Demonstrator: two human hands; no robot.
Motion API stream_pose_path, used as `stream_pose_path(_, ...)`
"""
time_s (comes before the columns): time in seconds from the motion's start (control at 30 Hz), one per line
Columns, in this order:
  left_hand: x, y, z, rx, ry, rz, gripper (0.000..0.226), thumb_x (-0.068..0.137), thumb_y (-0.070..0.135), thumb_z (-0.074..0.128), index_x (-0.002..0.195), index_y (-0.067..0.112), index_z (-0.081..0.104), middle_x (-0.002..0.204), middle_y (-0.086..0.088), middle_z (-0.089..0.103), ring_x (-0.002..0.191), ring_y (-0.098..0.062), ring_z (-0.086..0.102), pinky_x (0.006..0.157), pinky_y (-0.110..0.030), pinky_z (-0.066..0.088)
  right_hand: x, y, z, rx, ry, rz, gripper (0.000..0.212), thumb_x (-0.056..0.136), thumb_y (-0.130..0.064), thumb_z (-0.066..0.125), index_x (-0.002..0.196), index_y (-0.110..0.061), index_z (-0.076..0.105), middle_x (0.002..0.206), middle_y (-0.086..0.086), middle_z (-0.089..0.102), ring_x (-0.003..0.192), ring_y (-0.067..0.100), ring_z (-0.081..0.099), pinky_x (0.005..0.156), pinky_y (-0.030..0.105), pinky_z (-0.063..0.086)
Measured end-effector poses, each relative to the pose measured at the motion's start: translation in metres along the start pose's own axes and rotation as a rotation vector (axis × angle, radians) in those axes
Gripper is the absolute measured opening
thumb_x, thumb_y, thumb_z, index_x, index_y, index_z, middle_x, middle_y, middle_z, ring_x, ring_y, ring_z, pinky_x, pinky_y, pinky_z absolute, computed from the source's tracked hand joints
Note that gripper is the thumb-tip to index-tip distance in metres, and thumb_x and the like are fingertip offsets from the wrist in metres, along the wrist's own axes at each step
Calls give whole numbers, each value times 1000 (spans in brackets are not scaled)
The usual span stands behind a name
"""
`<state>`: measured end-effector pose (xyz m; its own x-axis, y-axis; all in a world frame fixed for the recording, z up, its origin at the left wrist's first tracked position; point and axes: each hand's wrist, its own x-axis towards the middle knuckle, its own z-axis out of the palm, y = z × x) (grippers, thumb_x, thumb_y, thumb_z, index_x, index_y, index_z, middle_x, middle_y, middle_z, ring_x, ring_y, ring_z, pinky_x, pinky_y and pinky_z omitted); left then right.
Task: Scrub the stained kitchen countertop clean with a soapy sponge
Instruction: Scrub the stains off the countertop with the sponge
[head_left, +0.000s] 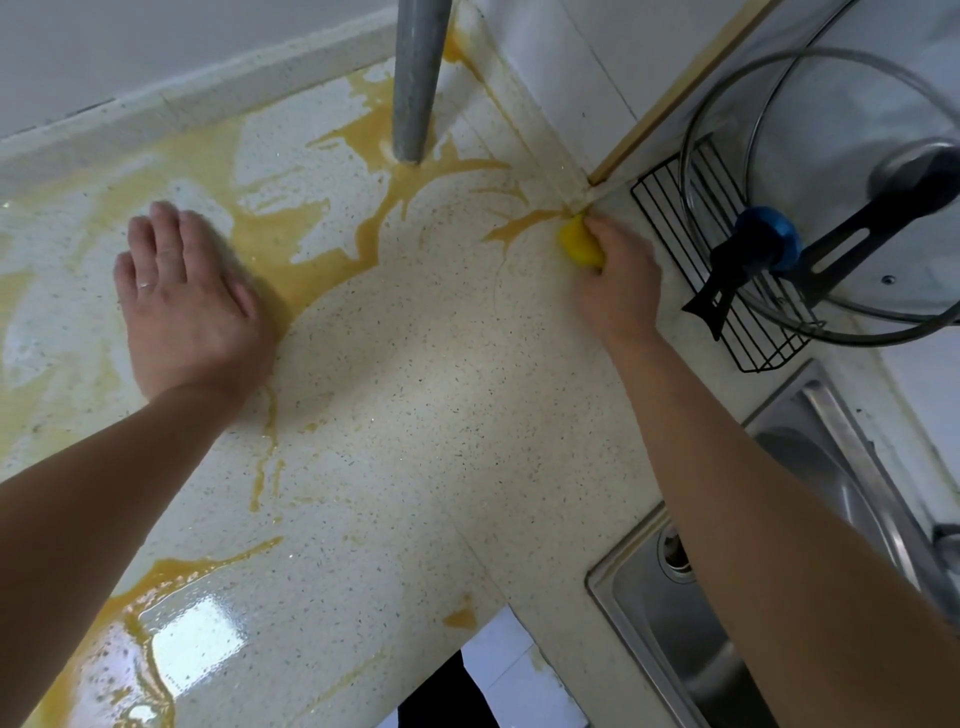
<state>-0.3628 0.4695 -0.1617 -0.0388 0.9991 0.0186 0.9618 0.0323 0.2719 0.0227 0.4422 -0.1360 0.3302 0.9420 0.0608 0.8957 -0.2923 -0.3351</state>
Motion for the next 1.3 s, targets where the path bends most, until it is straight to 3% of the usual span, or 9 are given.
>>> stream_pose_path(0.1,1,0,0,1,7,4,64,102,24,31,160,2,17,170,-20,15,158,-36,9,128,-51,9,-14,1,0,-26,68,-1,40,89,-10,52,125,-23,61,123,-3,65,115,25,53,98,35,45)
stream_pose_path(0.17,0,0,0,7,1,0,64,102,25,30,160,3,16,170,-19,14,158,-35,9,128,-50,9,-13,4,3,-27,203,161,28,89,-14,57,116,-17,64,115,3,65,110,26,55,94,32,44)
stream_pose_path(0.3,0,0,0,31,-14,1,65,102,26,28,162,4,14,171,-18,11,159,-34,7,129,-48,7,-14,-33,22,-52,195,345,31,90,-31,58,117,-18,64,124,9,56,106,28,52,89,36,47)
stream_pose_path(0.5,0,1,-2,29,-12,0,64,103,26,26,162,3,14,171,-18,12,159,-34,6,129,-48,7,-38,-89,39,-119,88,-206,32,98,-43,49,108,-19,66,104,4,57,91,19,48,75,29,47)
stream_pose_path(0.67,-1,1,-3,22,-21,8,65,102,26,27,161,3,16,171,-18,12,158,-35,7,129,-49,8,-10,-46,26,-152,197,108,36,93,-37,50,120,-17,64,114,9,55,101,25,49,83,36,50)
stream_pose_path(0.83,0,1,-4,26,-26,9,64,103,26,27,161,3,16,170,-19,12,158,-35,7,129,-50,9,-28,-69,32,-159,11,-350,37,94,-28,53,128,-17,63,111,7,56,95,24,48,80,32,47)
stream_pose_path(1.0,0,0,-4,16,-28,4,64,102,26,28,161,2,17,170,-19,13,158,-36,8,129,-50,9,8,-24,12,-160,176,-150,33,96,-23,52,127,-21,64,115,8,56,104,27,49,84,33,46)
stream_pose_path(1.2,0,0,-4,20,-35,3,64,103,27,27,161,3,16,171,-18,12,158,-35,7,129,-49,8,-14,-26,21,-96,102,-52,38,93,-18,51,129,-20,63,116,5,57,101,24,49,83,38,48)
stream_pose_path(1.3,1,1,-4,24,-33,7,64,103,28,26,161,3,16,170,-19,13,158,-35,8,129,-50,9,-38,-42,19,-80,2,-168,37,93,-24,55,128,-22,63,112,2,55,97,21,47,81,37,49)
